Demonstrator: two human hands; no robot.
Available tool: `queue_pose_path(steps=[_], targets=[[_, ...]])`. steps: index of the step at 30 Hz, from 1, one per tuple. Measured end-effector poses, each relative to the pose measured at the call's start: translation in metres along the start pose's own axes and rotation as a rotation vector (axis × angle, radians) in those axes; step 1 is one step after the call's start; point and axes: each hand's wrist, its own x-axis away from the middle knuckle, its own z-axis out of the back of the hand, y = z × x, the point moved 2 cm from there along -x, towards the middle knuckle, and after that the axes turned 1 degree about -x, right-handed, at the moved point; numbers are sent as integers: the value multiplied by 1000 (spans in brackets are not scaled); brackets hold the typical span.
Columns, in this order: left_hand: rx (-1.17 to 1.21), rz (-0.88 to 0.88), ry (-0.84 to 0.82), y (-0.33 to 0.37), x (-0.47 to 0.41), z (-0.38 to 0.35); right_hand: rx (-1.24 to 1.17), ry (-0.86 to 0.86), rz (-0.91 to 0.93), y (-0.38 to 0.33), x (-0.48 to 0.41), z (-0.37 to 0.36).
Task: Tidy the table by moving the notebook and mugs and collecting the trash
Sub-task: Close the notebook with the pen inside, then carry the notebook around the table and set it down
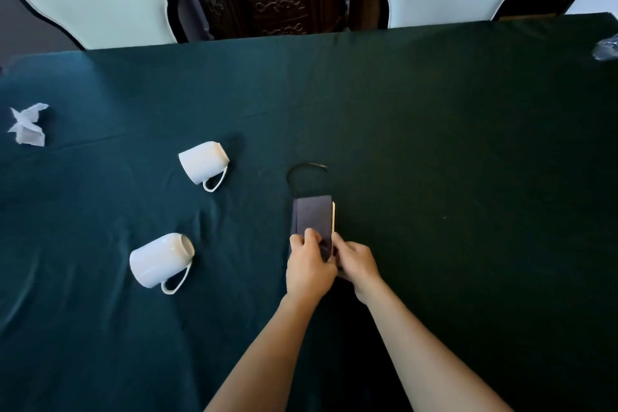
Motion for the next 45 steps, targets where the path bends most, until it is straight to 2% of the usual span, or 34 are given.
queue_pose_path(steps=[4, 11, 16, 19, 22, 24, 29, 32, 36, 41, 43, 45], targets=[[-113, -49, -81, -4, 10, -3, -25, -80, 40, -5, 5, 0], [-43, -70, -139, -25, 21, 24, 19, -88, 85, -3, 16, -7], [-1, -90, -21, -43, 20, 76, -29, -146, 151, -9, 53, -1], [202, -53, -27, -49, 19, 114, -97, -216, 238, -13, 93, 5], [547, -12, -238, -51, 33, 136, -166, -231, 320, -12, 134, 1], [674, -72, -335, -50, 54, 149, -187, -194, 363, -7, 161, -7], [799, -253, -418, -63, 102, 172, -334, -18, 467, 9, 232, -33], [785, -353, -464, -74, 129, 182, -455, 137, 528, 27, 274, -54], [692, -496, -512, -81, 159, 199, -607, 250, 601, 64, 329, -74], [696, -685, -488, -46, 187, 210, -694, 428, 658, 121, 398, -83], [701, -781, -553, -25, 210, 212, -685, 468, 678, 142, 423, -87], [689, -882, -690, -5, 242, 209, -679, 508, 697, 164, 446, -89]])
